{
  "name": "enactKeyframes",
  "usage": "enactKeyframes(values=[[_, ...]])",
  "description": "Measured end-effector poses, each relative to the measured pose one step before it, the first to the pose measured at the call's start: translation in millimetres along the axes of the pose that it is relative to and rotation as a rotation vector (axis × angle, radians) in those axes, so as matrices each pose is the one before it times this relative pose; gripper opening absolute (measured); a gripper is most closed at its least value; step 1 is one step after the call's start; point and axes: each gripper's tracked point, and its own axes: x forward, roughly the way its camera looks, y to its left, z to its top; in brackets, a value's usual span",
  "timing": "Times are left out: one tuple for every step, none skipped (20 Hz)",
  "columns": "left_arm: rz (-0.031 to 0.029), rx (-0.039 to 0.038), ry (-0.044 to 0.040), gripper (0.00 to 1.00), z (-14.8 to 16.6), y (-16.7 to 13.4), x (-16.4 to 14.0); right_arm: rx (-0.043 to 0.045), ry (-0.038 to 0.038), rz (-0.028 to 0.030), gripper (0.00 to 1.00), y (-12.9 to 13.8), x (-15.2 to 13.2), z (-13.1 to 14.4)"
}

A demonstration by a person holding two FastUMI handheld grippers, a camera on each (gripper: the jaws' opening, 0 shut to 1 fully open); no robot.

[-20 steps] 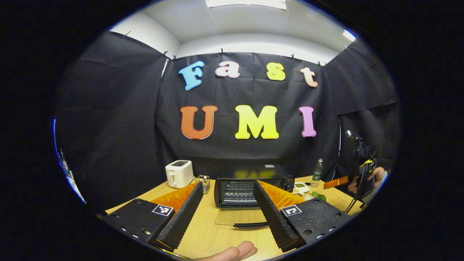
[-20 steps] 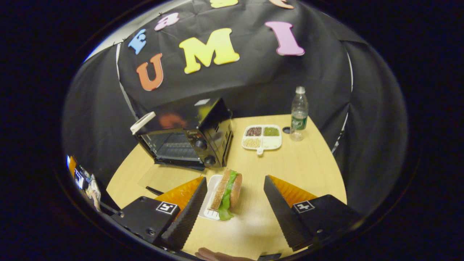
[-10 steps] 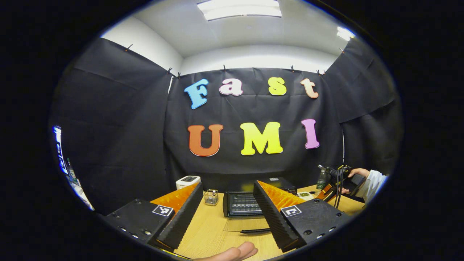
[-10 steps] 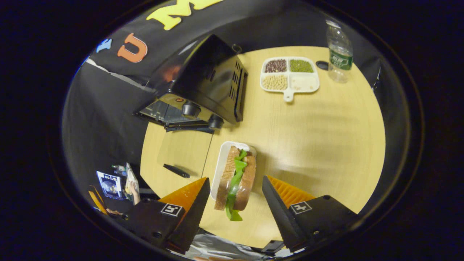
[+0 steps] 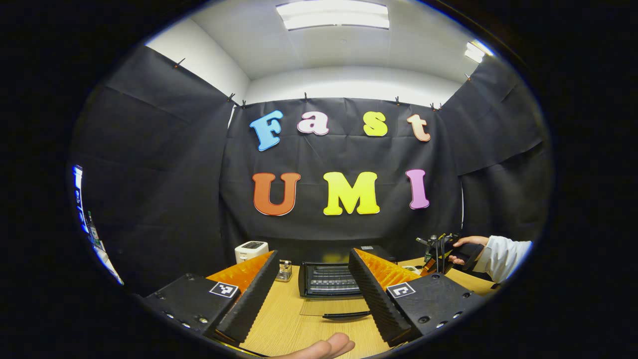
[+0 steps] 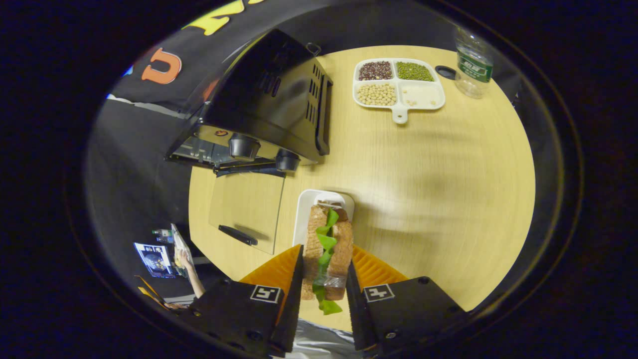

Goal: Open the electric oven with the left hand, put the food in, and close the electric oven.

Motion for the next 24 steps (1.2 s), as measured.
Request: enactKeyframes(values=[[0.00059,0.00036,-0.00248,0.92,-0.31,3.56,-2.90,0.01238,-0.00711,0.00139,0.43,2.45,-2.70,-2.48],[0.00262,-0.00177,-0.00382,0.92,0.00,5.25,-1.33,0.00942,-0.01410,0.00471,0.39,3.37,-3.41,-1.96],[-0.00293,-0.00382,-0.00219,0.92,0.15,3.04,-3.19,0.00718,-0.01518,0.00446,0.38,3.07,-3.49,-1.92],[-0.00708,-0.00540,-0.00318,0.92,0.62,2.14,-3.90,0.00992,-0.01858,0.00048,0.41,2.59,-4.92,-3.13],[-0.00462,-0.00493,-0.00516,0.92,0.74,2.36,-3.86,0.01075,-0.02220,0.00258,0.40,2.36,-5.42,-2.04],[-0.00301,-0.00490,-0.00339,0.92,2.30,2.98,-2.43,0.01102,-0.01819,0.00246,0.36,3.18,-4.71,-3.83],[-0.01090,-0.00449,-0.00202,0.92,-0.69,0.08,-3.83,0.01349,-0.01760,0.00727,0.40,2.49,-5.13,-4.84],[-0.01887,-0.00530,-0.00268,0.92,0.14,-1.50,-6.19,0.02074,-0.02072,0.00454,0.40,2.50,-5.48,-5.84],[-0.02207,-0.00654,-0.00445,0.92,0.88,-1.98,-5.63,0.02165,-0.02402,0.00613,0.40,2.72,-4.60,-5.22],[-0.01927,-0.00433,-0.00053,0.92,1.31,-2.95,-6.01,0.01008,-0.02647,0.00384,0.40,3.30,-3.79,-5.49],[-0.00618,-0.00217,0.00199,0.92,-0.40,1.97,-5.75,0.01248,-0.03209,0.00590,0.40,3.53,-3.39,-4.20],[0.00146,0.00110,-0.00372,0.92,1.33,2.81,-4.49,0.01730,-0.03238,0.01564,0.40,5.72,-4.40,-7.34],[0.00135,0.00327,-0.00194,0.92,2.11,2.18,-2.93,0.02875,-0.03167,0.02279,0.40,6.31,-2.24,-5.37],[-0.00084,0.00586,-0.00012,0.92,1.04,0.64,-3.35,0.03064,-0.03602,0.03074,0.36,7.84,-0.43,-5.56],[-0.00385,0.00964,-0.00238,0.92,-0.97,-0.99,-2.22,0.02495,-0.03908,0.03766,0.36,8.38,1.92,-4.63],[-0.00651,0.01043,-0.00345,0.92,1.39,-1.82,-2.52,0.02181,-0.03654,0.02951,0.36,7.19,2.99,-4.27],[-0.00867,0.01252,-0.00109,0.92,-0.44,-2.22,-2.74,0.01240,-0.02812,0.02269,0.39,4.89,1.65,-6.50],[-0.00469,0.01356,-0.00334,0.92,0.83,-1.48,-1.46,0.00665,-0.03060,0.01311,0.36,4.79,4.22,-4.83],[0.00445,0.01019,-0.00503,0.92,1.39,2.06,0.05,0.00421,-0.02341,0.00816,0.35,5.75,6.93,-5.02],[0.01741,0.00299,-0.00685,0.92,2.33,4.04,-0.95,0.02794,-0.02408,0.00718,0.36,7.29,7.57,-5.18],[0.01242,-0.00618,0.00128,0.92,-1.71,3.51,2.20,0.03001,-0.02296,0.01840,0.36,11.84,7.34,-4.15],[0.00020,-0.01066,0.00609,0.93,-1.40,-0.77,0.76,0.00955,-0.01906,0.03019,0.36,13.02,9.25,-3.55],[0.00018,-0.01160,0.01014,0.93,-3.36,-0.12,1.00,0.00612,-0.03082,0.02443,0.36,11.54,11.92,-1.18],[0.00461,-0.00798,0.00942,0.93,-2.67,2.48,2.66,0.01238,-0.03509,0.00747,0.36,7.59,13.21,-1.35]])
